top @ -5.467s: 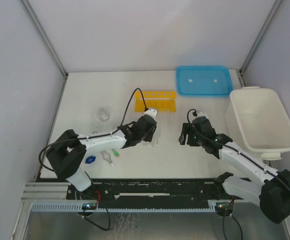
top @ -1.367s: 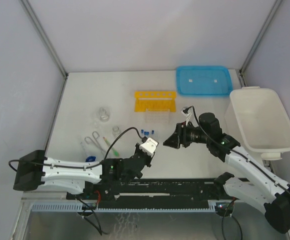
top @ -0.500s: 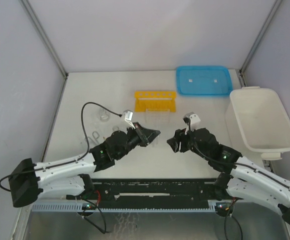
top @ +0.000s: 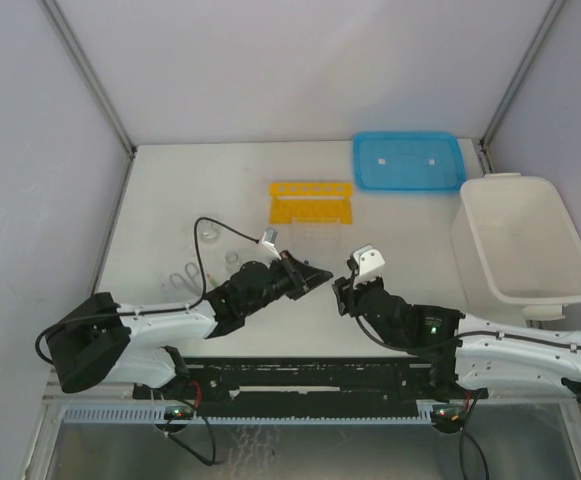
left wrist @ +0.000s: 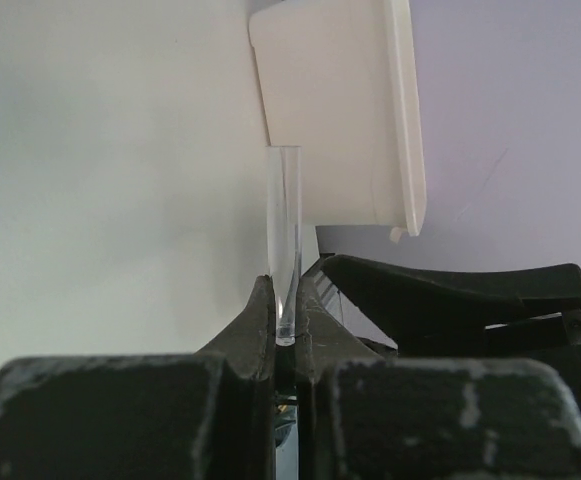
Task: Organize the chemistry lab equipment
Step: Place the test tube at the center of the board.
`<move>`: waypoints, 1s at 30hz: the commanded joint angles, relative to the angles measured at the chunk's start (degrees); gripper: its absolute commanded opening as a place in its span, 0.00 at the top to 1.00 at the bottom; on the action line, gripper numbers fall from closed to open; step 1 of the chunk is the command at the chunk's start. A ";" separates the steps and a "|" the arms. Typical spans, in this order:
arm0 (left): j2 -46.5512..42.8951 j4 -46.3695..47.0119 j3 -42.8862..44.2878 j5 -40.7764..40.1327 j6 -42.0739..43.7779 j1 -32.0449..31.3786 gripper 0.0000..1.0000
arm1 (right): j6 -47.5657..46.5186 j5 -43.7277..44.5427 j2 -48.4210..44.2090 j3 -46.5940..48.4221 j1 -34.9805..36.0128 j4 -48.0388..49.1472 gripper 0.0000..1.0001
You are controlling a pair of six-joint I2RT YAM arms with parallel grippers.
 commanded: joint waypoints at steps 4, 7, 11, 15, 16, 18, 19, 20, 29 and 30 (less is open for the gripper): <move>-4.17 -8.13 1.43 -3.48 7.10 0.44 1.00 | 2.90 10.49 -4.84 0.98 -0.49 -1.78 0.48; -3.17 -20.27 5.03 -8.80 14.02 0.37 1.00 | 6.34 9.06 -7.57 1.21 -4.30 -5.12 0.48; 3.40 -33.46 13.80 -9.66 23.90 -1.50 1.00 | 9.17 3.29 -8.69 2.22 -10.72 -9.37 0.48; 10.47 -45.60 21.44 -15.40 28.90 -6.33 1.00 | 10.04 2.28 -8.39 3.38 -12.90 -12.36 0.48; 12.12 -47.64 22.57 -15.98 28.70 -6.94 1.00 | 10.15 2.37 -8.51 3.38 -13.02 -12.56 0.48; 14.56 -47.74 21.85 -14.62 27.22 -7.24 1.00 | 10.41 2.70 -8.61 3.38 -13.20 -13.09 0.48; 15.40 -46.30 20.93 -13.50 26.35 -7.24 1.00 | 10.48 2.84 -8.68 3.41 -13.32 -13.28 0.48; 16.19 -45.13 20.18 -12.62 25.58 -7.28 1.00 | 10.73 3.12 -8.74 3.40 -13.51 -13.53 0.48; 22.99 -43.21 22.54 -9.98 23.40 -9.08 0.94 | 11.86 3.82 -10.37 3.41 -14.77 -15.49 0.47; 23.14 -43.23 22.78 -9.99 23.40 -9.25 0.93 | 11.84 3.77 -10.30 3.33 -14.85 -15.54 0.47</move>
